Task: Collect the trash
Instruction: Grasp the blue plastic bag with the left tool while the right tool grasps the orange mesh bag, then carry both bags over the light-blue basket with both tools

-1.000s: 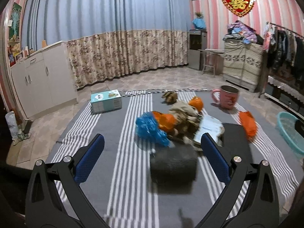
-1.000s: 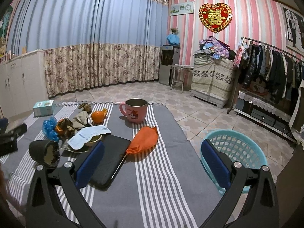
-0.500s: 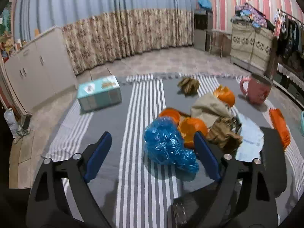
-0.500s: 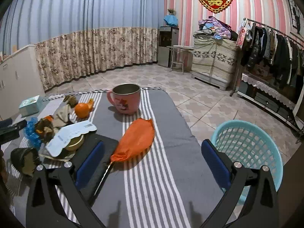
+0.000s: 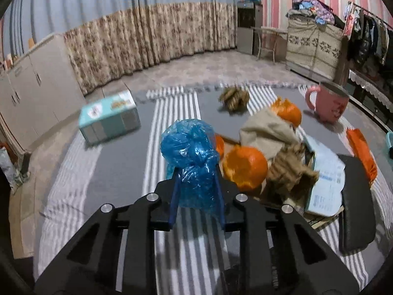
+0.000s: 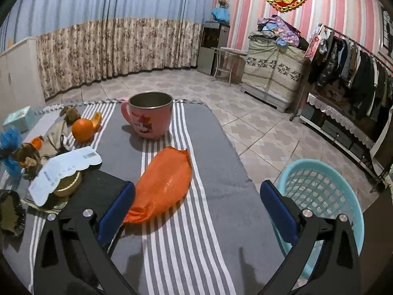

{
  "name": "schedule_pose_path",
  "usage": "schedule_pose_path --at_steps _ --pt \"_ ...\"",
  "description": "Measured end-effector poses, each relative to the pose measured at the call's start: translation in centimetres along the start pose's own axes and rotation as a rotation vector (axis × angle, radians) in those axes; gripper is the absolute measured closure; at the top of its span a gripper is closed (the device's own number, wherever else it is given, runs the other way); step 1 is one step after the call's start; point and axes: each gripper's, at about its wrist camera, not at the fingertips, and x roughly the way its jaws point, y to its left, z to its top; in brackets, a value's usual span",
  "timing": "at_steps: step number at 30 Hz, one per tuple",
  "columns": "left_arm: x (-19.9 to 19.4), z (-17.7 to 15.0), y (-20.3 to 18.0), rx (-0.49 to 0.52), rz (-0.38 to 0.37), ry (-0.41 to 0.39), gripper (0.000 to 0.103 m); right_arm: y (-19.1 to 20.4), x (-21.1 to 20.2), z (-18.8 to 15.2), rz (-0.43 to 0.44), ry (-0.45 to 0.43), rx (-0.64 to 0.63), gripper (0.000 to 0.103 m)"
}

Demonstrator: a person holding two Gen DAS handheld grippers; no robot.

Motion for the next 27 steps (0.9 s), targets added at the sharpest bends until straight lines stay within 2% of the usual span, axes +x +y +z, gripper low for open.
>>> schedule_pose_path --at_steps 6,9,13,15,17,18,19,20,21,23,27 --pt "-2.5 2.9 0.7 0.007 0.015 -0.103 0.080 0.7 3.9 0.5 0.008 0.095 0.005 0.005" --pt "-2.7 3.5 0.7 -0.006 0.007 -0.120 0.080 1.1 6.4 0.3 0.002 0.173 0.003 0.022" --pt "-2.5 3.6 -0.2 0.013 -0.001 -0.122 0.080 1.4 8.0 -0.1 0.046 0.240 0.031 0.042" --pt "-2.4 3.5 -0.6 0.023 -0.002 -0.121 0.080 1.9 8.1 -0.1 0.063 0.240 0.028 0.049" --pt "-2.4 3.4 -1.0 0.025 -0.007 -0.119 0.080 2.5 8.2 -0.1 0.098 0.236 0.026 0.069" --pt "-2.4 3.4 -1.1 0.025 -0.012 -0.117 0.080 2.6 8.2 -0.1 0.107 0.235 0.026 0.072" --pt "-2.5 3.4 -1.3 0.024 -0.015 -0.116 0.080 2.9 8.1 -0.1 0.098 0.228 0.021 0.079" --pt "-2.6 3.5 -1.5 0.025 -0.017 -0.116 0.080 2.9 8.1 -0.1 0.102 0.223 0.020 0.092" --pt "-2.8 3.6 -1.8 0.025 -0.018 -0.115 0.080 2.8 8.0 -0.1 0.121 0.220 0.030 0.099" --pt "-3.2 3.8 -2.2 0.029 -0.022 -0.114 0.080 1.9 7.4 0.0 0.161 0.199 0.073 0.102" --pt "-4.6 4.3 -3.8 0.055 -0.023 -0.139 0.080 -0.3 5.0 0.7 0.185 0.117 0.108 0.102"
